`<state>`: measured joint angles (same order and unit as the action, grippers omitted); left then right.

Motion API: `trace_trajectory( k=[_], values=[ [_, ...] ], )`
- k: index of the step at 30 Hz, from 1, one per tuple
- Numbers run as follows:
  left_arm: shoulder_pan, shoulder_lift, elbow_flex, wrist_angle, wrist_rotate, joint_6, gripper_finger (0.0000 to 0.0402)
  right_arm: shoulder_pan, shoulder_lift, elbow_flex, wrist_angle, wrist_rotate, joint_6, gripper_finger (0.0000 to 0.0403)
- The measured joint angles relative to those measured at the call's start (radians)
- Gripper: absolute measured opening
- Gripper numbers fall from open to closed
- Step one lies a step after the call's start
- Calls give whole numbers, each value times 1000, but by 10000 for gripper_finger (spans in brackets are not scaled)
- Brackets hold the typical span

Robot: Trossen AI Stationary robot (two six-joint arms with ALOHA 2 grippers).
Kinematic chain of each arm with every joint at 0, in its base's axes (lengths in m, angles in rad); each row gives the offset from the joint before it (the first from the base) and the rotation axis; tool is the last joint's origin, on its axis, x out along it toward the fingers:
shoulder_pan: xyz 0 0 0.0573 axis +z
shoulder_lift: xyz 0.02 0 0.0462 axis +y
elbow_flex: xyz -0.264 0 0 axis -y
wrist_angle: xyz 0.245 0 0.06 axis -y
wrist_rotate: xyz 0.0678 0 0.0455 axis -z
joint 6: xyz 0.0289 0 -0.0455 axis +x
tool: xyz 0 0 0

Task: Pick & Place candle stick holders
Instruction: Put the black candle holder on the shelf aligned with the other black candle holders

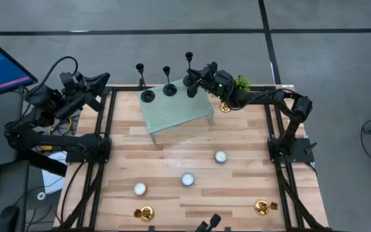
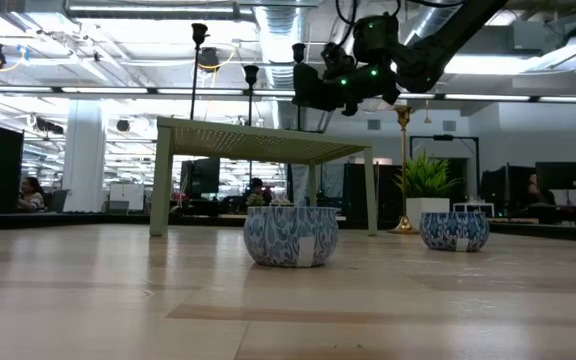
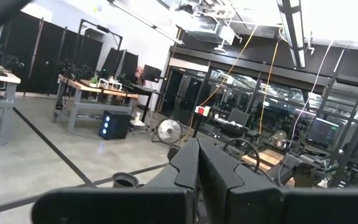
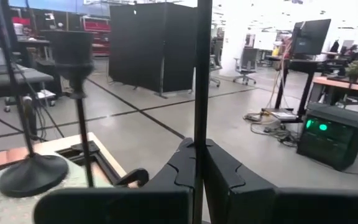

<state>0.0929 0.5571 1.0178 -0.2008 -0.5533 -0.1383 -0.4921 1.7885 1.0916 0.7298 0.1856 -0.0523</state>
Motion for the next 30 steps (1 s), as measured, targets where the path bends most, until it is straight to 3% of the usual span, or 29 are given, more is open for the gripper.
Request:
trace_trajectory(
  k=[30],
  values=[
    [0, 6, 0, 2, 0, 1, 10, 1, 30, 0, 21, 25, -1, 0]
  ],
)
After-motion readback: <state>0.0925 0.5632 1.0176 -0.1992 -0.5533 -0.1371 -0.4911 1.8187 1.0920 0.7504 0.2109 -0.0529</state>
